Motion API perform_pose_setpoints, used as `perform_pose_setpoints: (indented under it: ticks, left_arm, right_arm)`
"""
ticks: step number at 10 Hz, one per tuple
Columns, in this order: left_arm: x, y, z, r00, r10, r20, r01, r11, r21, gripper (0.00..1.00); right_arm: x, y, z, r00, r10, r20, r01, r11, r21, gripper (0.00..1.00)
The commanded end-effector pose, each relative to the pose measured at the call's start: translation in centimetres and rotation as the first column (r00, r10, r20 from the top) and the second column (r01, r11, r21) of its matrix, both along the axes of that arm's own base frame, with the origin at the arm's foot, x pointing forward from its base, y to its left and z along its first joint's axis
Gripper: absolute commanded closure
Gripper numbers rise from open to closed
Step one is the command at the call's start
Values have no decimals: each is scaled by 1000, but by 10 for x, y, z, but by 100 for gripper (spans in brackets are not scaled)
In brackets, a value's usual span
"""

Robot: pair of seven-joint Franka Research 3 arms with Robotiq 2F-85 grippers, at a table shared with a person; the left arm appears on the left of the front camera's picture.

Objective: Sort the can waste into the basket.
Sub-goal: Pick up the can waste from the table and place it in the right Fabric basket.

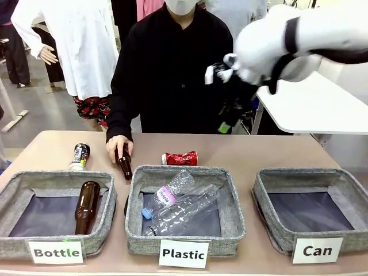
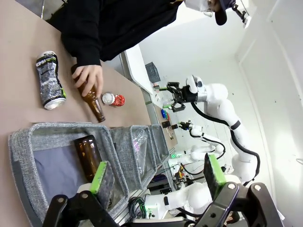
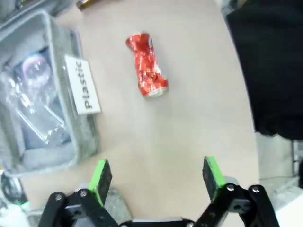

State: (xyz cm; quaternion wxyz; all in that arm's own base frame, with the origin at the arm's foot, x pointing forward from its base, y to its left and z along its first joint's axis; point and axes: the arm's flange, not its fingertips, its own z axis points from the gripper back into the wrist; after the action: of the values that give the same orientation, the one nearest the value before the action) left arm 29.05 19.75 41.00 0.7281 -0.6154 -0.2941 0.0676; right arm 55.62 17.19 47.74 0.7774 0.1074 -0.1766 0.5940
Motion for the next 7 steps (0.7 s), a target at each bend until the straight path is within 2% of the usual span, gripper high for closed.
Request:
perform_pose_setpoints:
  ticks: [1,3,4,5,7]
  left_arm:
    - [-2,-3,0,999,5,32,-4,1000,-11,0]
    - [-2,-3,0,999,5,32,-4,1000,-11,0]
    - [-2,-3,0,999,5,32,-4,1000,-11,0]
    - [0,0,0,1000,0,0,0,1000,0,0]
    - [-50,59,87,984,70,162,-45,987,-153,0]
  right_arm:
    - [-35,-53,-17,998,-42,54,34,991,133,0]
    - [-44,-67,-25,995,-62,73,48,981,187,0]
    - [-39,-58,-29,996,-55,68,43,985,168,0]
    - [-30,-44,-31,998,-27,59,19,990,137,0]
    - [-8,-9,-33,998,63,31,-65,996,68,0]
